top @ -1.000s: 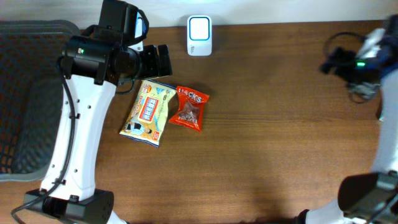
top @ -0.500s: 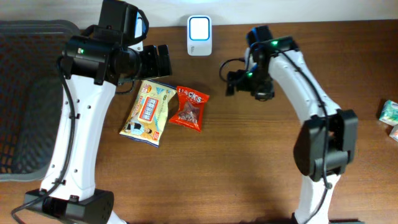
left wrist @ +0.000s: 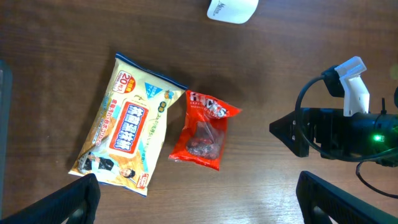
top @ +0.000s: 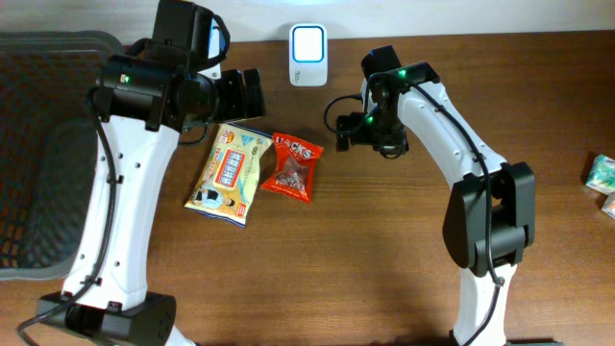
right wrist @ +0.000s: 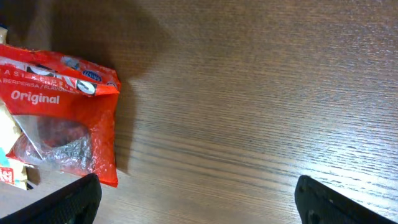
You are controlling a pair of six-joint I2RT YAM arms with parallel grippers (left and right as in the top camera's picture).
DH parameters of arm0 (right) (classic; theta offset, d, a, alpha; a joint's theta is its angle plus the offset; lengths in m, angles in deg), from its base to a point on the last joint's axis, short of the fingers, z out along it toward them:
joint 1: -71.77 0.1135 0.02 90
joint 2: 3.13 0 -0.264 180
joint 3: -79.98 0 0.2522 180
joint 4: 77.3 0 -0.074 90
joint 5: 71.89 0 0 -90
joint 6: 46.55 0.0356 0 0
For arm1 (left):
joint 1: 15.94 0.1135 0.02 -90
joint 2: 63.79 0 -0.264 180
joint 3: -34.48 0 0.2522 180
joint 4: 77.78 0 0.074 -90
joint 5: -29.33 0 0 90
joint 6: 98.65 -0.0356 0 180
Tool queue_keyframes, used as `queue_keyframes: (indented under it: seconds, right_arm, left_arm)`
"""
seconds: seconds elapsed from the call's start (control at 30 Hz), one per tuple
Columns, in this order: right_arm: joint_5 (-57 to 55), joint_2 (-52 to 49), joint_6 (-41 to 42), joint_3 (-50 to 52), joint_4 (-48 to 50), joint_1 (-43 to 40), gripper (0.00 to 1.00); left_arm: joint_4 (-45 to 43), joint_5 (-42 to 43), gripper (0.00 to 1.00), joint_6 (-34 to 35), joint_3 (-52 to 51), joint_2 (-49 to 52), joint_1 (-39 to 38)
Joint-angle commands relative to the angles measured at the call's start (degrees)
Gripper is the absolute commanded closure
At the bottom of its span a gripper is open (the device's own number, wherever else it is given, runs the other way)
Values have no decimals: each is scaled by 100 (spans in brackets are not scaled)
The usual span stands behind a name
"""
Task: Scan the item barcode
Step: 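Reach the right gripper to the red candy bag and grasp it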
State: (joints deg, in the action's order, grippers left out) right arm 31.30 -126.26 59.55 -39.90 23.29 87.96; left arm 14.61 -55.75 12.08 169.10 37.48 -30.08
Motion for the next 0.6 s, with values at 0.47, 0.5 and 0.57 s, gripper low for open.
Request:
queue_keyframes:
  seconds: [0.47,0.5,0.57]
  right_arm:
    - [140,-35,-13,411,212,42,22]
    - [378,-35,-11,409,302,42,21]
    - [1073,-35,-13,413,605,48,21]
  left_arm:
    - [-9,-22,1,-68,9,4,2]
    - [-9,-22,1,-68,9,4,2]
    - [-9,-22,1,-68,9,4,2]
